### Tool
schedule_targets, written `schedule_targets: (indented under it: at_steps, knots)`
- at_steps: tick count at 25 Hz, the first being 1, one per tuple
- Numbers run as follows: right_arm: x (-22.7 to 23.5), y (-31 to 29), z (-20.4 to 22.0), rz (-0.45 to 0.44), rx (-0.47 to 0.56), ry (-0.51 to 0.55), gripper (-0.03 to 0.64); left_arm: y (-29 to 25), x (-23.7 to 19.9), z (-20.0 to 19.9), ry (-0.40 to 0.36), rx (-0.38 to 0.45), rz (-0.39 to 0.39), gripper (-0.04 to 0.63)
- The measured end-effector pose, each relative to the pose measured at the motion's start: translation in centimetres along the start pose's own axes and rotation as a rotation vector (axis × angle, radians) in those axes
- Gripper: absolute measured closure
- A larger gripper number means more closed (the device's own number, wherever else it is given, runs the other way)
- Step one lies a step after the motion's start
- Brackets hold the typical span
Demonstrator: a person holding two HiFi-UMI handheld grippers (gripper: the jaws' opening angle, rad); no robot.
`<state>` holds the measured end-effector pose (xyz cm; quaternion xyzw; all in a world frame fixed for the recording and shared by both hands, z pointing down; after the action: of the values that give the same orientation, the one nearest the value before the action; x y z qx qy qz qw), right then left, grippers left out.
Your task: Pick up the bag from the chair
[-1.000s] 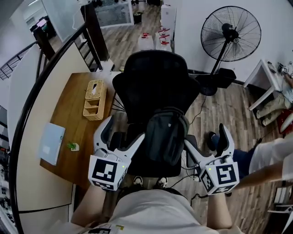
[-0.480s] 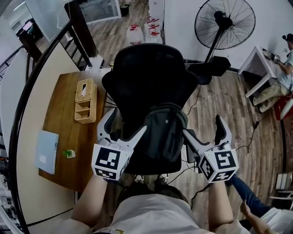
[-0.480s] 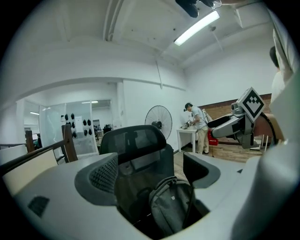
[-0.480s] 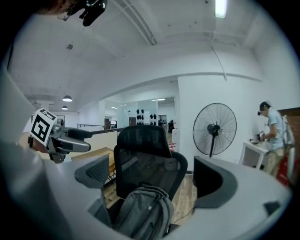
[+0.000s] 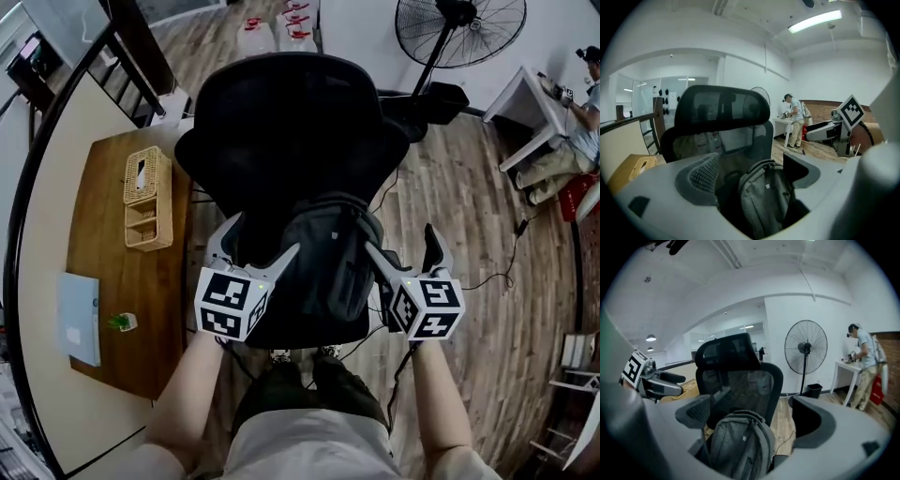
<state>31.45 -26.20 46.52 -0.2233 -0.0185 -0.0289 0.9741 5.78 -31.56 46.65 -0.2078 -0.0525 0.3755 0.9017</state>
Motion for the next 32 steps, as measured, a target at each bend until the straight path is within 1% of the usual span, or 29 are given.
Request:
schedule_targets:
  at_steps: [3,6,7,9,11,15,17,20,21,22,24,26,29,31,32]
  knots:
    - [0.2,-2.9,2.6,0.011,-0.045,-0.030,0.057,-2.8,-0.9,3.1,0.020,-0.055,0.021,0.166]
    - [0.4,-5.5,5.5,0.017,-0.089,-0.040,0.057,-5.7,-1.5,6.0,0.003,-0.111,0.045,0.166]
    - [0.5,-6.3,6.5,0.019,-0.107,-0.040,0.057,-6.5,-1.7,6.8,0.000,-0.117,0.044,0.166]
    - [1.1,-8.0,8.8,0.027,-0.148,-0.042,0.058,-7.8,-2.4,8.3,0.015,-0.116,0.034,0.166]
    - [1.6,-9.7,11.5,0.036,-0.197,-0.054,0.061,-9.0,-3.1,10.1,0.043,-0.126,0.032,0.166]
    - [2.0,-11.9,16.3,0.040,-0.284,-0.071,0.061,-11.2,-4.1,14.2,0.103,-0.191,0.056,0.166]
    - [2.0,-12.8,18.1,0.035,-0.309,-0.076,0.063,-12.6,-4.5,16.0,0.158,-0.220,0.068,0.166]
    - [2.2,-14.1,20.4,0.032,-0.333,-0.096,0.070,-15.0,-5.0,18.5,0.270,-0.261,0.064,0.166]
    - [2.4,-14.6,21.1,0.035,-0.343,-0.111,0.075,-15.8,-5.0,19.2,0.287,-0.278,0.064,0.166]
    - [2.5,-15.0,21.8,0.038,-0.353,-0.129,0.084,-16.5,-4.9,19.9,0.285,-0.299,0.065,0.166]
    - [2.7,-15.6,23.1,0.042,-0.374,-0.164,0.095,-17.4,-4.8,21.3,0.256,-0.339,0.066,0.166]
    - [3.0,-16.0,23.9,0.047,-0.383,-0.182,0.106,-18.2,-4.9,22.7,0.257,-0.366,0.055,0.166]
    - [3.4,-16.5,24.5,0.052,-0.371,-0.183,0.132,-19.3,-4.9,24.0,0.261,-0.370,0.054,0.167]
    - [3.3,-16.6,24.5,0.051,-0.366,-0.187,0.168,-19.7,-4.6,24.3,0.253,-0.371,0.065,0.169]
    - [3.2,-16.6,24.5,0.055,-0.368,-0.186,0.192,-19.7,-4.4,24.4,0.255,-0.371,0.062,0.193]
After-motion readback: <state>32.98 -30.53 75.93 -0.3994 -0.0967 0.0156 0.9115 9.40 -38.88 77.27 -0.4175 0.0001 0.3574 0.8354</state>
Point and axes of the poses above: the fingertips, and each gripper's own axes: y backward along the fingers, x to its right, z out of its underside, the point moved 6 cm from there along y, backward along the fingers, and after that the axes turned 4 degrees about z, right-handed, at the moved point
